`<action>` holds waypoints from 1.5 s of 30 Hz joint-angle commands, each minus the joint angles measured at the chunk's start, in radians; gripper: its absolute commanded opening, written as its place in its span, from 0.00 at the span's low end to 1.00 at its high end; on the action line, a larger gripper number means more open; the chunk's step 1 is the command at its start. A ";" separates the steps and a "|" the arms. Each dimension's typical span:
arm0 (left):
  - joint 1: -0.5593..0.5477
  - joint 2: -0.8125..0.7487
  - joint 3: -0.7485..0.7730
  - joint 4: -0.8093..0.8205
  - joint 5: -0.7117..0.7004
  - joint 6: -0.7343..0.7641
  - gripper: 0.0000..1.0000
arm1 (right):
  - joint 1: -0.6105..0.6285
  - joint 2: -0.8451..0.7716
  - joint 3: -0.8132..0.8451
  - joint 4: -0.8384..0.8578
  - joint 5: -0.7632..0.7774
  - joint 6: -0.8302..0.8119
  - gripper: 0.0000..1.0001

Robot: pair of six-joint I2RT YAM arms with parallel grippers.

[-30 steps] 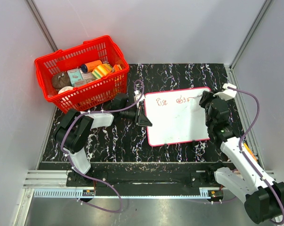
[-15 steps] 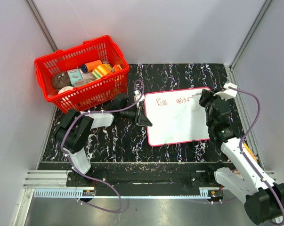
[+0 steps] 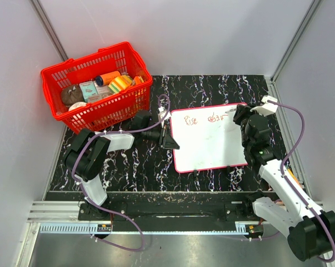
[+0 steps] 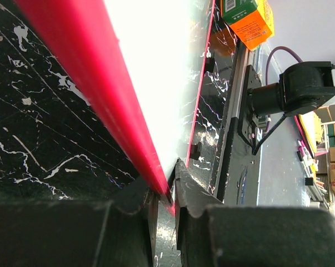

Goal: Write a sentence on the whiteboard
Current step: Write on the whiteboard with the whiteboard.

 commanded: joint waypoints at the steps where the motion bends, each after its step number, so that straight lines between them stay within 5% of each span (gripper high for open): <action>1: -0.035 0.001 0.002 -0.054 -0.074 0.103 0.00 | -0.005 -0.014 0.025 -0.010 -0.024 0.013 0.00; 45: -0.040 -0.001 0.004 -0.056 -0.080 0.104 0.00 | -0.005 -0.198 -0.044 -0.080 0.027 0.005 0.00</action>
